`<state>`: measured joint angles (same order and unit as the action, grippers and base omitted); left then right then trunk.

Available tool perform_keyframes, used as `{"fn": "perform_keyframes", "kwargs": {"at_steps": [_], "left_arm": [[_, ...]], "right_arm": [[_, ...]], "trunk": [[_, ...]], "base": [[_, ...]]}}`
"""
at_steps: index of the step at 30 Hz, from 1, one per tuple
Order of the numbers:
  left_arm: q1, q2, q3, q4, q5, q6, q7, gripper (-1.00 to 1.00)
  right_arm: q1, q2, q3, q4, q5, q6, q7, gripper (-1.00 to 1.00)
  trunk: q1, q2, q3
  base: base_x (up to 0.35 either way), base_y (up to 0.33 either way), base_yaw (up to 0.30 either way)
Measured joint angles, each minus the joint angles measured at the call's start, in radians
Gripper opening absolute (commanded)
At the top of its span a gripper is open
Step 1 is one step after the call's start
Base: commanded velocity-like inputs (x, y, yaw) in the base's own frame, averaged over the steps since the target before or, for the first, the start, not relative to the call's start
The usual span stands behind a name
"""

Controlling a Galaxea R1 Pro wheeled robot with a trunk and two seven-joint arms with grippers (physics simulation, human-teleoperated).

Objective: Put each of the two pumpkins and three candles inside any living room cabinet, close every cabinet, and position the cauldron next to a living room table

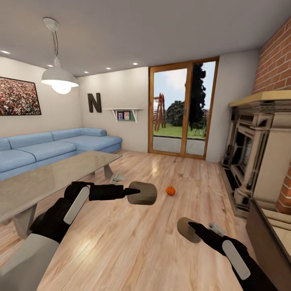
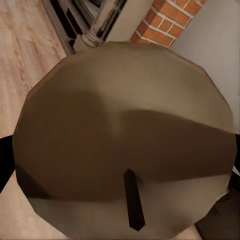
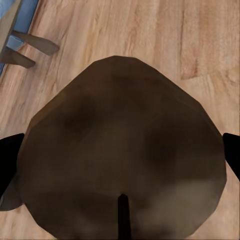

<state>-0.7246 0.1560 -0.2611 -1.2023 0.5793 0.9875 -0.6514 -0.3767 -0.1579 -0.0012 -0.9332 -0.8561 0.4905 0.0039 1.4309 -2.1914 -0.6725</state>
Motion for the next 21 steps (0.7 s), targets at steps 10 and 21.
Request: {"fn": "perform_keyframes", "kwargs": {"at_steps": [10, 21], "left_arm": [[0.0, 0.0, 0.0, 0.0, 0.0, 0.0, 0.0, -1.0], [0.0, 0.0, 0.0, 0.0, 0.0, 0.0, 0.0, -1.0]], "right_arm": [[0.0, 0.0, 0.0, 0.0, 0.0, 0.0, 0.0, -1.0], [0.0, 0.0, -0.001, 0.0, 0.0, 0.0, 0.0, -1.0]], "trunk": [[0.0, 0.0, 0.0], [0.0, 0.0, 0.0]], "base": [[0.337, 0.0, 0.004], [0.337, 0.0, -0.042]]}}
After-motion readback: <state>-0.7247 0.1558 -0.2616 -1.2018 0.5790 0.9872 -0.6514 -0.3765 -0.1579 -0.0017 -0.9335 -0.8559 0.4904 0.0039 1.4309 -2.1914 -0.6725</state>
